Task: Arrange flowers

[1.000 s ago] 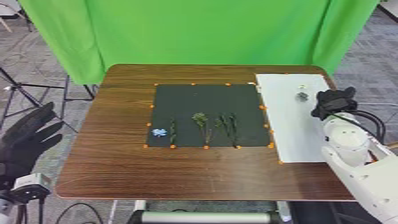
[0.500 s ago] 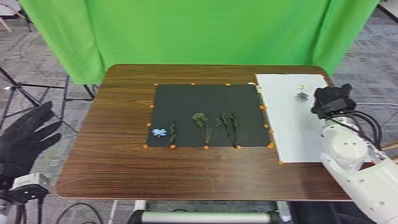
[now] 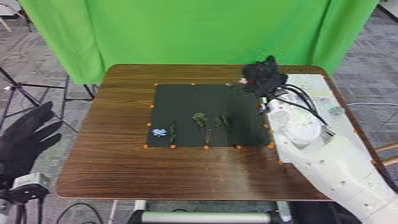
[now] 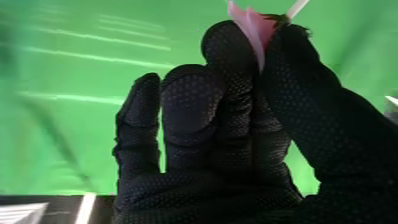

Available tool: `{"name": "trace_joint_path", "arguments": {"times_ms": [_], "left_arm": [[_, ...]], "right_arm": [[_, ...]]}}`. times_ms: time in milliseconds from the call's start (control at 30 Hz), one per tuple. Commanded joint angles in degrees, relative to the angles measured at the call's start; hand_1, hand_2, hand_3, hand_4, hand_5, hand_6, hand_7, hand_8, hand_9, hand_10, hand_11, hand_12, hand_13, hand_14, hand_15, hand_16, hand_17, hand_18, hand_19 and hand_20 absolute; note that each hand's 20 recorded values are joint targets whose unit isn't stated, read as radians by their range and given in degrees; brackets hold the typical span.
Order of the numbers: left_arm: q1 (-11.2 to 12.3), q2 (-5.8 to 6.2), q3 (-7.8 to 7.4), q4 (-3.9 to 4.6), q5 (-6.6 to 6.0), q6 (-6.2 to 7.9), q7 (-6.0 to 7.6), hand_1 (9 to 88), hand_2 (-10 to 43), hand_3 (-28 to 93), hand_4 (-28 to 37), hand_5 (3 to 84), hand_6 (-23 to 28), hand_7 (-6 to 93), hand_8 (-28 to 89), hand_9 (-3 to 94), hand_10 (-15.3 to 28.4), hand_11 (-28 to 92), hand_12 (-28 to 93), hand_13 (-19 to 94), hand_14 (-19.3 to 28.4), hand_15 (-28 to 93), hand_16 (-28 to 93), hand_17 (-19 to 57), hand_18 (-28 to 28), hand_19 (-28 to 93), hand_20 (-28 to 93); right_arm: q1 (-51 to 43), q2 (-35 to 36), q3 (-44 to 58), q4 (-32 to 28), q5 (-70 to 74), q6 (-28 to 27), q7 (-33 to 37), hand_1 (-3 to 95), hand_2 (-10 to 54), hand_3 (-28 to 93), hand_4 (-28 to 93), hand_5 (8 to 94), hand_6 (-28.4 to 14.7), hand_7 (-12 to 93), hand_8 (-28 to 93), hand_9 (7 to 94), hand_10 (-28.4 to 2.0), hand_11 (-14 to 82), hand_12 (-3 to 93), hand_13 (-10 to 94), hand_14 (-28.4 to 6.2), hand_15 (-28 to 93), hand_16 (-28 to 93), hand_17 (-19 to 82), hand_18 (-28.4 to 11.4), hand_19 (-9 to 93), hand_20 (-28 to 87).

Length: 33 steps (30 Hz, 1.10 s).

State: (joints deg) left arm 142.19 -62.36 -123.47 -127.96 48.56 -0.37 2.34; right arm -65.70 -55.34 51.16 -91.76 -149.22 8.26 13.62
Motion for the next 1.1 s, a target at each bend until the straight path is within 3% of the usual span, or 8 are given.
{"name": "trace_joint_path", "arguments": {"times_ms": [33,367,833,1100], "left_arm": [[0.41,0.44,0.0,-0.01,-0.25,0.19,-0.76,22.7,-3.4,70,-28.3,21.4,0.9,18.2,-9,17.4,8.7,12,19,14,11.8,19,5,-10.5,19.4,38,8],[-0.27,1.14,0.71,0.13,-0.25,0.4,-0.75,22.9,-3.0,70,-28.3,21.6,1.3,16.9,-8,17.3,9.1,12,19,14,12.0,19,5,-10.6,19.3,38,8],[-2.13,2.92,1.71,0.75,-0.27,-0.16,-1.68,23.0,-2.7,69,-28.1,22.0,2.2,14.2,-7,16.9,9.8,10,19,13,12.5,19,5,-10.8,19.4,38,8],[-2.79,3.62,2.19,0.99,-0.3,-0.31,-1.85,23.1,-2.5,69,-27.7,22.2,2.6,12.9,-6,16.9,10.5,9,20,12,12.7,18,5,-10.8,19.4,38,8]], "right_arm": [[6.05,-13.73,-7.24,1.76,-3.75,-3.0,-3.66,45.5,-9.5,85,-27,64.5,4.3,57,7,80.8,-5.1,26.1,54.5,69,-3.0,66,40,19,-18.1,71,51],[6.98,-22.58,-11.45,11.54,-9.5,-7.02,0.72,45.5,-9.5,85,-26,63.8,4.5,58,6,80.5,-4.8,26.3,53.9,69,-3.0,65,39,19,-18.1,71,50],[6.17,-28.06,-13.41,13.87,-12.71,-12.27,3.44,44.4,-9.5,85,-26,62.6,4.7,59,6,79.4,-4.6,27.4,54.2,69,-3.1,66,39,19,-18.1,71,50],[6.11,-29.41,-14.0,16.58,-14.91,-10.83,5.52,44.2,-9.5,84,-27,62.4,4.7,60,5,79.1,-4.5,27.9,53.8,69,-3.2,67,37,19,-18.2,71,50]]}}
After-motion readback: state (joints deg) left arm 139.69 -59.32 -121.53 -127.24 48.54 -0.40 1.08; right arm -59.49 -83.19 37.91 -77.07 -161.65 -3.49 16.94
